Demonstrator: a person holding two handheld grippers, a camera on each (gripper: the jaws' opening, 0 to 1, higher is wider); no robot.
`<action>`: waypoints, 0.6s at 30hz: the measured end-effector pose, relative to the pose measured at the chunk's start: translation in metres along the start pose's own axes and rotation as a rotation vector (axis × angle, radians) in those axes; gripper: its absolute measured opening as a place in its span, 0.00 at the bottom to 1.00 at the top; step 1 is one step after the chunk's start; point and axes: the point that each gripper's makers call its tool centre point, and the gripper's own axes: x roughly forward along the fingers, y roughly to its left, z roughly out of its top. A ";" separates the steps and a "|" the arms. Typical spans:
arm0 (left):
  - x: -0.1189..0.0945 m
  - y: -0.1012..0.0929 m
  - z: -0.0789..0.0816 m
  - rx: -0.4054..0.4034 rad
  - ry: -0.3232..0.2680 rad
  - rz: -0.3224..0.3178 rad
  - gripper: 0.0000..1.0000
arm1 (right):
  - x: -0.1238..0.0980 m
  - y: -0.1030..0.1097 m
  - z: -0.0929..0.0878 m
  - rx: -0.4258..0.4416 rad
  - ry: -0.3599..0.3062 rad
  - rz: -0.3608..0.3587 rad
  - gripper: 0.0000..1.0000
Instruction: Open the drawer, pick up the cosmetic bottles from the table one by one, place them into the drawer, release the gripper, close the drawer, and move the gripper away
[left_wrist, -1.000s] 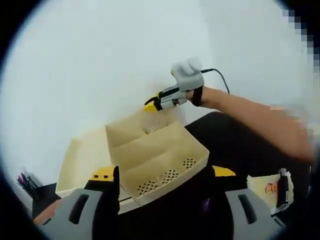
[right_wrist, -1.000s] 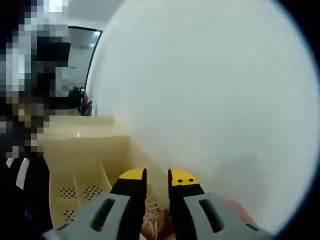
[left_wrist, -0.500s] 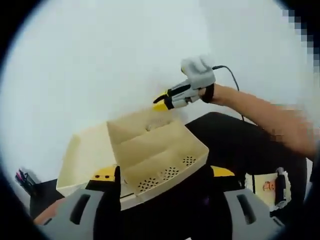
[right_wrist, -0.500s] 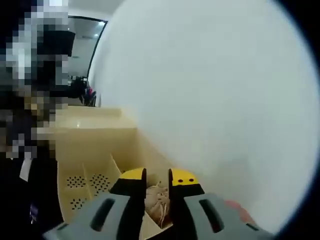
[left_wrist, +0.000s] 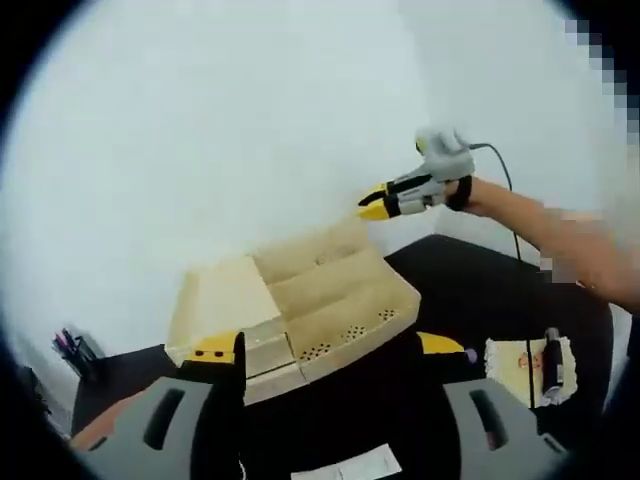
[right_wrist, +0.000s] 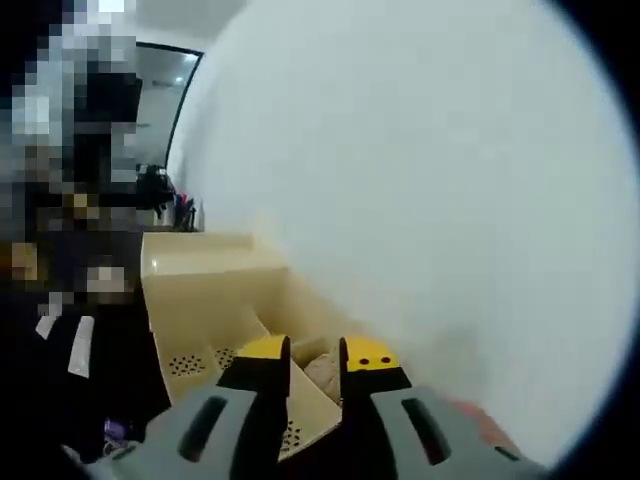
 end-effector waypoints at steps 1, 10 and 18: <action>-0.004 0.002 -0.003 0.003 0.006 0.003 0.62 | -0.005 0.002 0.003 0.000 -0.003 -0.001 0.18; -0.034 0.042 -0.016 0.026 0.040 0.064 0.62 | -0.054 0.033 0.017 -0.016 0.002 -0.019 0.25; -0.041 0.053 -0.034 0.122 0.066 0.047 0.63 | -0.100 0.068 0.025 0.013 -0.013 0.006 0.31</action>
